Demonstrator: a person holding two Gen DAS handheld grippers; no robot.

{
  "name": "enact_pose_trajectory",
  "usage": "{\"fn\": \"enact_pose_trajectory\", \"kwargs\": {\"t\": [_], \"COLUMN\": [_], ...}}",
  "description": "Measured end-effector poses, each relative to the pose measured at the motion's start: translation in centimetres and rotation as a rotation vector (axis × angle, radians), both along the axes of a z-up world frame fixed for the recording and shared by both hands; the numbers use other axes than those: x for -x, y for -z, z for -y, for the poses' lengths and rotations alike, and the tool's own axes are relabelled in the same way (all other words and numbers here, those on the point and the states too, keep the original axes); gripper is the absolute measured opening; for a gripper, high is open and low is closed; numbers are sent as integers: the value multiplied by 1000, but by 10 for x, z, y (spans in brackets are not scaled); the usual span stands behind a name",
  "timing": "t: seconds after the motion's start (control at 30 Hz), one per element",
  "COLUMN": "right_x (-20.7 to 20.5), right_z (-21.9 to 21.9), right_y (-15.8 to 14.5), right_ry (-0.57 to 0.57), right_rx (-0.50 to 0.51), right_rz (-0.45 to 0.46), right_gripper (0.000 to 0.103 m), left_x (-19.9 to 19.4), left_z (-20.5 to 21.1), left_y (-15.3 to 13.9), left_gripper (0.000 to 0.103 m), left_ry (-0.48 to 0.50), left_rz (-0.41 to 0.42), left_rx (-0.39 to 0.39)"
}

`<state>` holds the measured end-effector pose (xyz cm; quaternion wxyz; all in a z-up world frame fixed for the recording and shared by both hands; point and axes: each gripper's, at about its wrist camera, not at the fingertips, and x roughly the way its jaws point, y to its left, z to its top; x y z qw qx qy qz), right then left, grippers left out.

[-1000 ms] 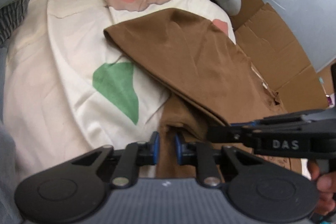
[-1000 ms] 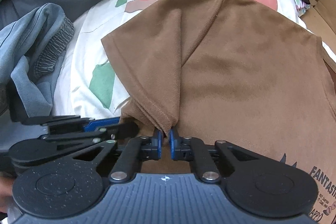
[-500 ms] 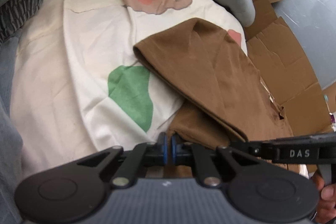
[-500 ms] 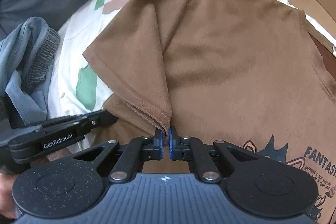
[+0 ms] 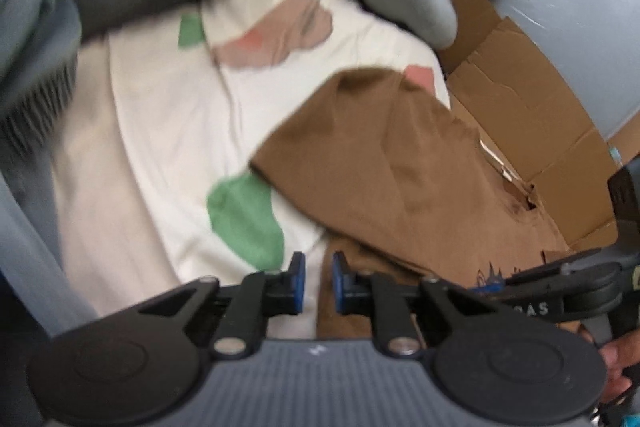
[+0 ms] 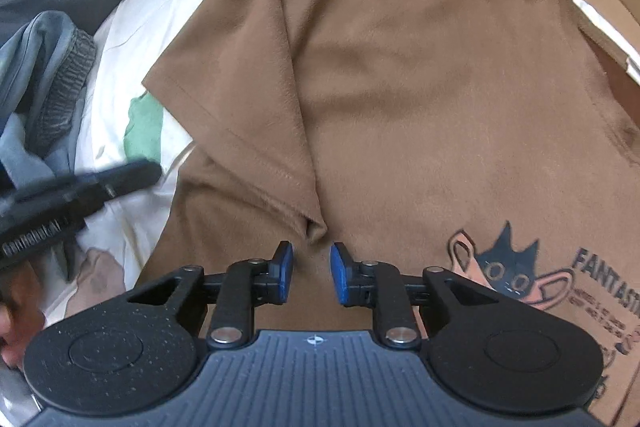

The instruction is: Fold clothes

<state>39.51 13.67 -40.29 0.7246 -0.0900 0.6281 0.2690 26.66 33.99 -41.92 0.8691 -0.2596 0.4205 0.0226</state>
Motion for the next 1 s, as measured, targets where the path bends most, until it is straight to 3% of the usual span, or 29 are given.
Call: {"fn": "enact_pose_trajectory", "kwargs": {"t": [0.1, 0.2, 0.4, 0.67, 0.8, 1.0], "right_x": [0, 0, 6, 9, 10, 9], "right_z": [1, -1, -10, -17, -21, -28], "right_y": [-12, -21, -28, -37, -41, -44], "right_ry": [3, -4, -36, -57, -81, -76], "right_rx": [-13, -29, -49, -80, -106, -137], "right_rz": [9, 31, 61, 104, 126, 146], "right_gripper": [28, 28, 28, 28, 28, 28], "left_x": [-2, -10, -27, -41, -39, -38], "left_z": [-10, -15, -25, -27, -28, -28], "left_y": [-11, -13, -4, 10, 10, -5], "left_gripper": [14, 25, 25, 24, 8, 4], "left_ry": [-40, -72, -117, -106, -93, -72], "left_rz": [29, 28, 37, 39, 43, 62], "left_rx": [-16, -73, -121, -99, -74, -36]}}
